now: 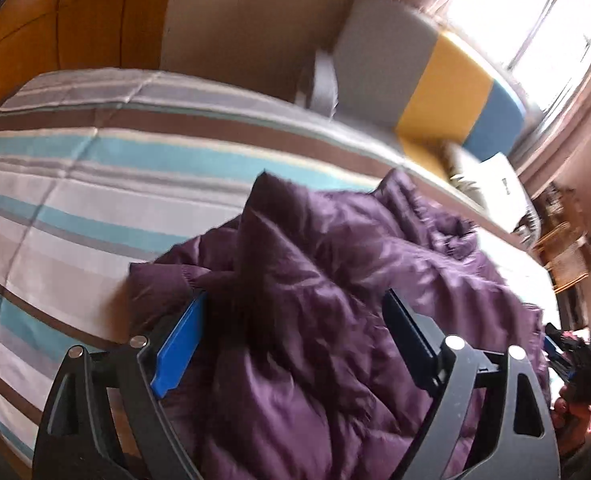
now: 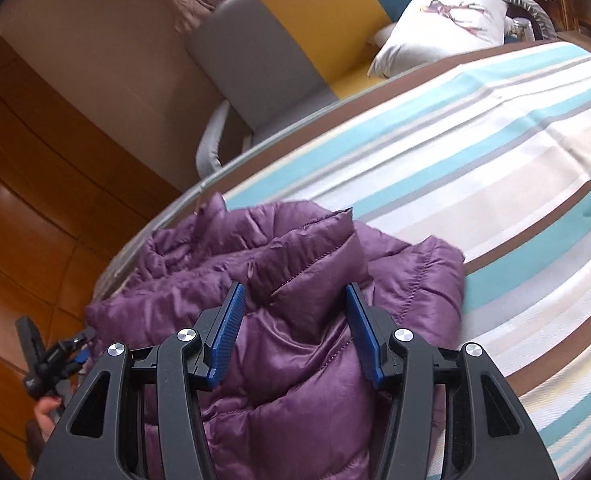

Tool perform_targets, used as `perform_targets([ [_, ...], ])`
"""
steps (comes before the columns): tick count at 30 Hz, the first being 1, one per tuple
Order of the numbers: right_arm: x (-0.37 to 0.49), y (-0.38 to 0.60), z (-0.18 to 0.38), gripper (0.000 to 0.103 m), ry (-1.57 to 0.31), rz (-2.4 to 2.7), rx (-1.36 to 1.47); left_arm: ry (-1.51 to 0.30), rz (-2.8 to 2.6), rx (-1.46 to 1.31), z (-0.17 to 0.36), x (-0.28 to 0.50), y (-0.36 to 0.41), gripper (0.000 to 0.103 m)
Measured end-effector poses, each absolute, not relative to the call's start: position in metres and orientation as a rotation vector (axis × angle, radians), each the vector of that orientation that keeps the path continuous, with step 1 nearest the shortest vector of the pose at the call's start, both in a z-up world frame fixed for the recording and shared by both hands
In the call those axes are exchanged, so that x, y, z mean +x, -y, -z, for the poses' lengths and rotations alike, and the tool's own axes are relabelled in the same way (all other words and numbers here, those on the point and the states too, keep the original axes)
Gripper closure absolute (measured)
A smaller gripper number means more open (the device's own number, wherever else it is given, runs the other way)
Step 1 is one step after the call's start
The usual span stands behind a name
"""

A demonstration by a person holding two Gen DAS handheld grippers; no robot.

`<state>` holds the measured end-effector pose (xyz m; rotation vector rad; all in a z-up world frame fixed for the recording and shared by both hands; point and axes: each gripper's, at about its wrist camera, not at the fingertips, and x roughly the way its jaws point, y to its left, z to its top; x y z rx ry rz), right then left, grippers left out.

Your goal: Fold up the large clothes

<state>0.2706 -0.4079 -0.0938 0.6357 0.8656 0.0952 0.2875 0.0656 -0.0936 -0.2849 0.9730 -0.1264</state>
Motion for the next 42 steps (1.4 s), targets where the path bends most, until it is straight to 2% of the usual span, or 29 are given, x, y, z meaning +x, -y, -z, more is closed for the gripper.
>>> perform_targets([
  [1,0.273,0.406,0.096,0.051,-0.864,-0.100,0.639,-0.984,0.126,-0.291,0.099,0.289,-0.064,0.033],
  [2,0.268,0.402,0.097,0.051,-0.857,-0.110,0.632,-0.985,0.134,-0.307,0.104,0.289,-0.063,0.038],
  [4,0.260,0.397,0.094,0.069,-0.836,-0.108,0.564,-0.968,0.145,-0.315,0.109,0.284,-0.062,0.065],
  [6,0.249,0.389,0.090,0.087,-0.828,-0.110,0.504,-0.943,0.163,-0.333,0.108,0.276,-0.062,0.080],
  [7,0.248,0.386,0.086,0.091,-0.816,-0.113,0.481,-0.922,0.169,-0.337,0.105,0.269,-0.063,0.087],
  [9,0.238,0.385,0.079,0.100,-0.795,-0.118,0.471,-0.880,0.170,-0.340,0.099,0.260,-0.065,0.092],
  [17,0.238,0.377,0.029,0.102,-0.698,-0.102,0.413,-0.713,0.165,-0.374,0.047,0.247,-0.063,0.095],
  [19,0.238,0.380,0.029,0.099,-0.692,-0.071,0.415,-0.709,0.164,-0.348,0.044,0.248,-0.059,0.095],
  [20,0.238,0.381,0.032,0.083,-0.706,-0.061,0.411,-0.710,0.162,-0.341,0.045,0.247,-0.059,0.095],
  [21,0.239,0.384,0.037,0.045,-0.726,-0.051,0.410,-0.714,0.160,-0.342,0.046,0.247,-0.060,0.095],
  [22,0.237,0.387,0.044,0.029,-0.730,-0.034,0.422,-0.719,0.157,-0.345,0.048,0.247,-0.061,0.095],
  [23,0.235,0.389,0.050,0.022,-0.729,-0.026,0.427,-0.726,0.152,-0.351,0.051,0.247,-0.062,0.095],
  [28,0.246,0.382,0.088,0.050,-0.869,-0.068,0.427,-0.768,0.132,-0.409,0.070,0.247,-0.069,0.095],
  [30,0.250,0.376,0.097,0.083,-0.909,-0.072,0.410,-0.768,0.130,-0.406,0.072,0.247,-0.068,0.095],
  [32,0.247,0.374,0.090,0.095,-0.889,-0.078,0.408,-0.760,0.132,-0.406,0.069,0.246,-0.069,0.095],
  [38,0.250,0.382,0.053,0.098,-0.752,-0.021,0.458,-0.723,0.097,-0.377,0.051,0.256,-0.061,0.095],
  [42,0.265,0.384,0.066,0.098,-0.764,0.032,0.484,-0.760,0.033,-0.344,0.065,0.273,-0.053,0.095],
])
